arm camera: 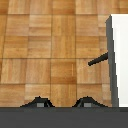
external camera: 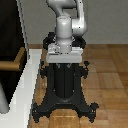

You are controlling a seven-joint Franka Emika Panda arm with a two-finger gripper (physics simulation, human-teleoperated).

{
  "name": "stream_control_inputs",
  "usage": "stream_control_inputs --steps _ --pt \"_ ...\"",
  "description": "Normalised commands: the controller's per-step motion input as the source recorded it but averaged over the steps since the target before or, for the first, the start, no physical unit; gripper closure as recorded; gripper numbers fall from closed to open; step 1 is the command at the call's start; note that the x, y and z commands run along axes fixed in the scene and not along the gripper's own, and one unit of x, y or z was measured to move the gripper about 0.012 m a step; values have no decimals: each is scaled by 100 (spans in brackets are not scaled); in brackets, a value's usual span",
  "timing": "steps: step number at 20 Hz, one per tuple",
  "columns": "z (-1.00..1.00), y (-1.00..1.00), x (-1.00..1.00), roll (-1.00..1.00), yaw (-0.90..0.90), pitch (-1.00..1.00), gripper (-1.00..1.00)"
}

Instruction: Open the door by pressing down and pulling on the handle.

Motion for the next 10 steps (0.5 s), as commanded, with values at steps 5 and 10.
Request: stream_control_inputs --steps 5,10 --pt "0 0 0 0 0 0 -100" --pt "20 0 0 0 0 0 -100"
